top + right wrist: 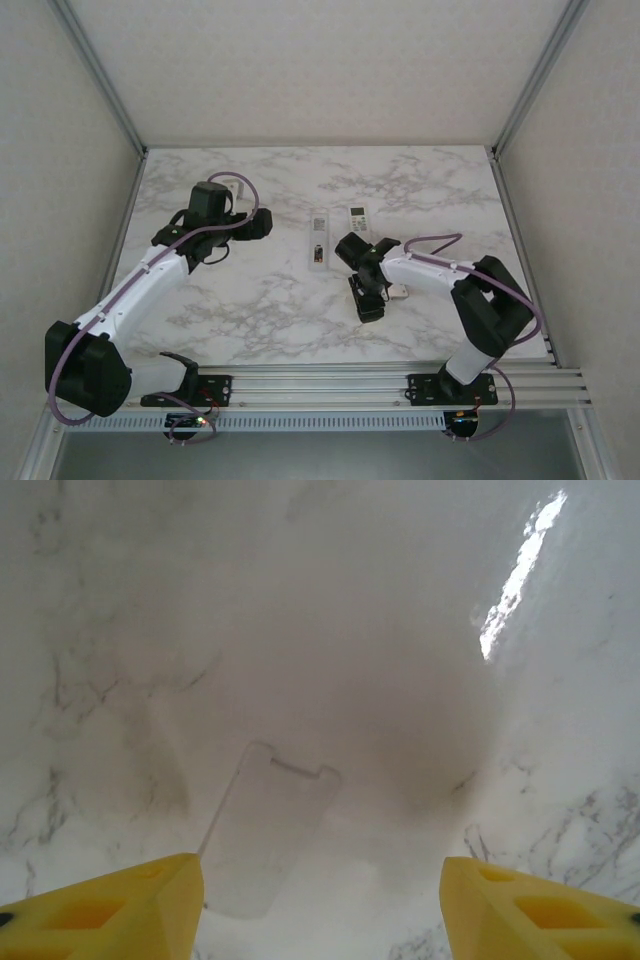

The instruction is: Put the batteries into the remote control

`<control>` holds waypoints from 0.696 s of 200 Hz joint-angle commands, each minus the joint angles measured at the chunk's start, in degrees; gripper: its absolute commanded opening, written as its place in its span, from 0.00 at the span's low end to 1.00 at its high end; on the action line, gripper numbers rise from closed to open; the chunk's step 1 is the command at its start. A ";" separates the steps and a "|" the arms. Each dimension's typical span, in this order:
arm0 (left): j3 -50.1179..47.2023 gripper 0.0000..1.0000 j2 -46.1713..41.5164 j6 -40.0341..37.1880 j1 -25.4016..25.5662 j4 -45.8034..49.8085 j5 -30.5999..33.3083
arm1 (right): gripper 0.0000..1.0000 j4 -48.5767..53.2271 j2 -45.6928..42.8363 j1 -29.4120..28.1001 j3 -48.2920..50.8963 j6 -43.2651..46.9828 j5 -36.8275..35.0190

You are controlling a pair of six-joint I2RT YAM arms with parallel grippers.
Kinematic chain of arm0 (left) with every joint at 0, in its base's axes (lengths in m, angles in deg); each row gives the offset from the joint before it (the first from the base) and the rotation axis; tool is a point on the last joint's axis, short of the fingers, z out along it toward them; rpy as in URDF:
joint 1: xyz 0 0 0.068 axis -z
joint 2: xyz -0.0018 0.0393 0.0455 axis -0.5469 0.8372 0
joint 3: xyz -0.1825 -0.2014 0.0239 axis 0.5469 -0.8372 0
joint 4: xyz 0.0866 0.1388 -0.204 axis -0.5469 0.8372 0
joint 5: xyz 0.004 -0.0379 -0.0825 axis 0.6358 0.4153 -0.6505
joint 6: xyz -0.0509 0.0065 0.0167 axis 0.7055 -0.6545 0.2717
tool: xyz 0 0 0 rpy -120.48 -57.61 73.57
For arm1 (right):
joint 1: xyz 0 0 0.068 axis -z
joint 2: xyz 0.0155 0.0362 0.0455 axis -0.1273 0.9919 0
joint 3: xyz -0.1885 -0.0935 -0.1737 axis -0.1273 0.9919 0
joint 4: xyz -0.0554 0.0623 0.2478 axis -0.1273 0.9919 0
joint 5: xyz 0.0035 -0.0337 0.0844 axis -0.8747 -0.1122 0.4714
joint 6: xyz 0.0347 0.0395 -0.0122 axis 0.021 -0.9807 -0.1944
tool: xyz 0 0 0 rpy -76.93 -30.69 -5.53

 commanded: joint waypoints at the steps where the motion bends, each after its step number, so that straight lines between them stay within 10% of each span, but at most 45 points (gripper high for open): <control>1: 0.71 1.00 -1.24 -1.10 0.41 -0.14 1.30 | 0.64 -2.01 2.62 1.08 -0.25 -1.65 2.13; 59: 0.64 1.00 -1.34 -1.46 0.46 0.03 1.81 | 0.64 -2.71 4.68 1.60 -0.88 -1.37 1.90; 139: 0.82 1.00 -1.34 -1.63 0.39 0.27 2.15 | 0.38 -2.34 6.24 3.20 0.43 2.60 2.83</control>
